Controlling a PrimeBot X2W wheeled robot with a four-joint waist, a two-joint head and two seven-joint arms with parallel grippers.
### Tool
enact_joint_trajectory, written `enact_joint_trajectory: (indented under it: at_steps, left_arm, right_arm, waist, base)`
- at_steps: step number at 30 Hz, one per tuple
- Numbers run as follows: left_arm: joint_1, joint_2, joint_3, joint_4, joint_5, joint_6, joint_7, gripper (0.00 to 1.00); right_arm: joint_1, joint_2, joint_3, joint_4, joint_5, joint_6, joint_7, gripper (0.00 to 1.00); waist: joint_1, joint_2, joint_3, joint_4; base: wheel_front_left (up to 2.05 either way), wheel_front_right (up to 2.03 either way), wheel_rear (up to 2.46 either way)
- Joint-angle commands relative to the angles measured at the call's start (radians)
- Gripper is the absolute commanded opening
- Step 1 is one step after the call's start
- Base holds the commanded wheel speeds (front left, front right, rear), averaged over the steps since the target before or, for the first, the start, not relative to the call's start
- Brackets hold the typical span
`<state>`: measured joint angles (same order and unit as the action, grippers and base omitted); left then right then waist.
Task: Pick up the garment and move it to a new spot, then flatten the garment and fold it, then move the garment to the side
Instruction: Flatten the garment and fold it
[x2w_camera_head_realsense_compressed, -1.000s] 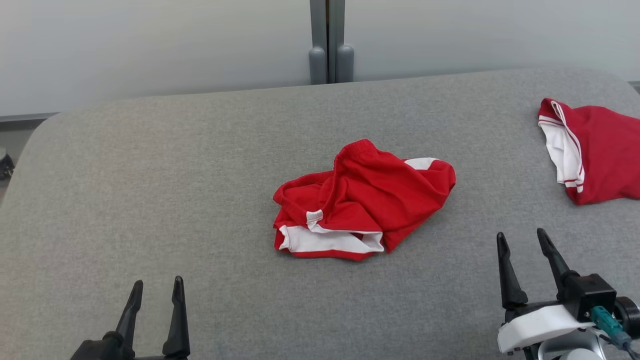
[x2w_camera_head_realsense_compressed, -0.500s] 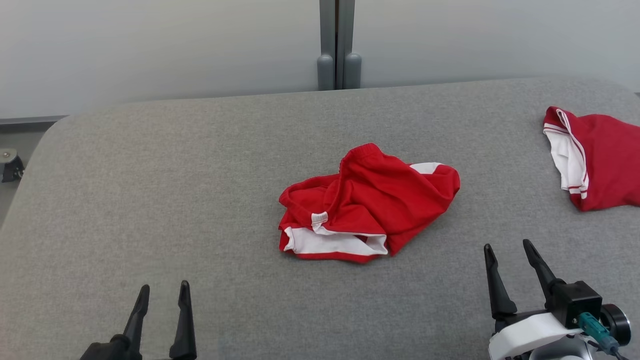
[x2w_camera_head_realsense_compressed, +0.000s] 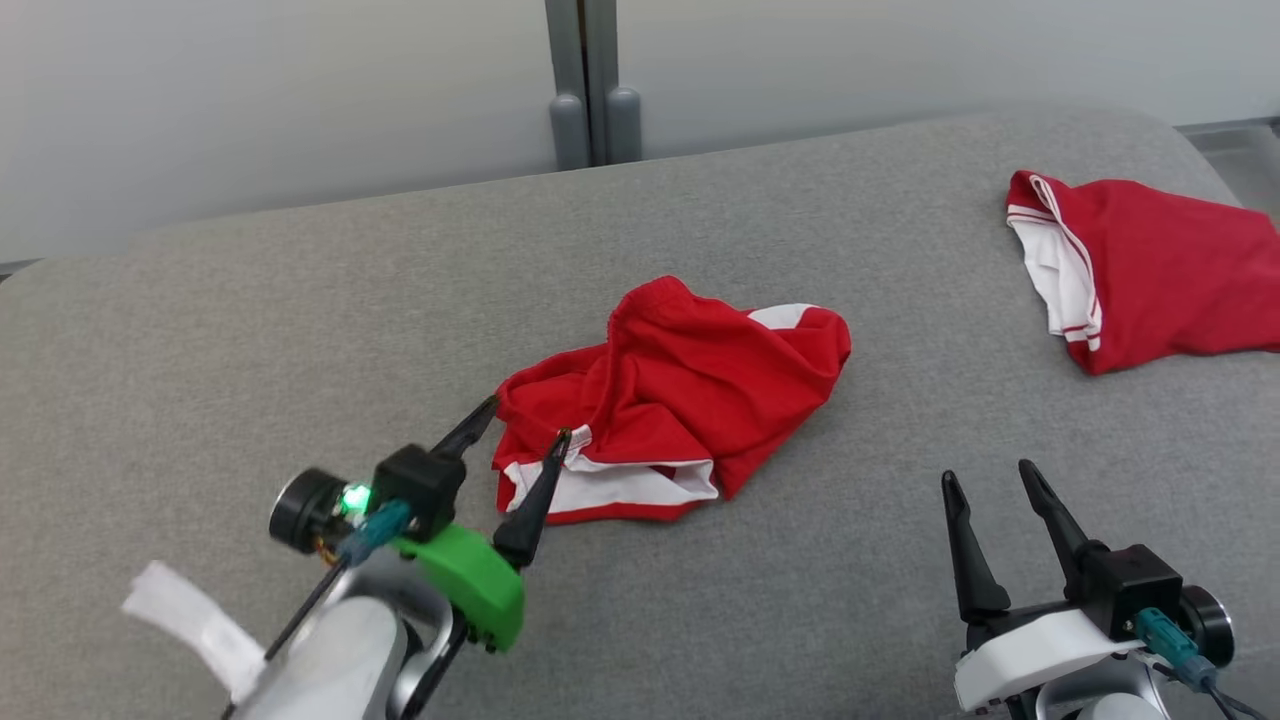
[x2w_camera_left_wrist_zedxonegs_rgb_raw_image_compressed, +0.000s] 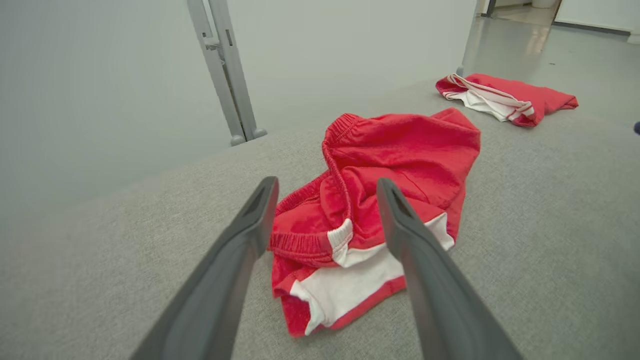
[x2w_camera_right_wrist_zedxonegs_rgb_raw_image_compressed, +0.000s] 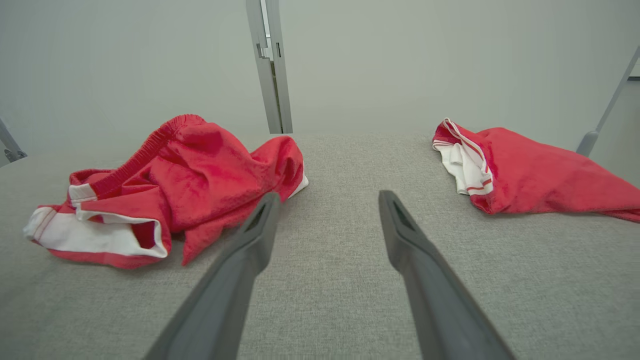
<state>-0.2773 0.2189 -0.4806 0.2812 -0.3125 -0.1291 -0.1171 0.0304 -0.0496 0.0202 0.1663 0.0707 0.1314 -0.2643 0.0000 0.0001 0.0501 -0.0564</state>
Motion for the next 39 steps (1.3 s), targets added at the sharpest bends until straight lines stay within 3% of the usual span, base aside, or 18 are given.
enact_joint_trajectory:
  at_steps: [1,9,20,22,24,29,39]
  left_arm:
    - [-0.06,0.024,-0.04,0.026,-0.008,-0.003,0.039,1.0]
    - [-0.3,0.122,-0.307,0.134,-0.078,-0.001,0.225,1.0]
    - [-0.418,0.205,-0.51,0.242,-0.22,-0.001,0.275,0.98]
    - [-0.426,0.209,-0.542,0.263,-0.245,-0.001,0.281,0.34]
    - [-0.432,0.212,-0.565,0.274,-0.278,-0.001,0.276,0.0]
    - [-0.455,0.2,-0.577,0.257,-0.384,-0.001,0.258,0.0]
    - [-0.571,0.158,-0.43,0.127,-0.711,0.0,0.343,0.0]
  right_arm:
    - [-0.002,-0.002,0.011,0.002,0.01,-0.002,0.0,1.0]
    - [-0.025,-0.002,0.029,0.004,0.023,-0.002,0.0,1.0]
    - [-0.039,-0.002,0.011,0.005,0.027,-0.002,0.0,1.0]
    - [-0.041,-0.002,0.01,0.006,0.031,-0.002,0.0,1.0]
    - [-0.043,-0.002,0.011,0.008,0.032,-0.002,0.0,1.0]
    - [-0.048,-0.002,0.006,0.011,0.031,-0.002,0.0,1.0]
    - [-0.064,-0.002,0.034,0.016,0.061,-0.002,0.0,1.0]
  waist:
    - [0.0,-0.0001,0.017,-0.031]
    - [0.0,-0.0001,0.055,-0.093]
    - [0.0,-0.0001,0.092,-0.127]
    - [0.0,-0.0001,0.094,-0.128]
    - [0.0,-0.0001,0.093,-0.128]
    - [0.0,-0.0001,0.084,-0.124]
    - [0.0,-0.0001,0.076,-0.174]
  base:
    - [0.0,0.0,0.0]
    - [0.0,0.0,0.0]
    - [0.0,0.0,0.0]
    - [0.0,0.0,0.0]
    - [0.0,0.0,0.0]
    - [0.0,0.0,0.0]
    - [0.0,0.0,0.0]
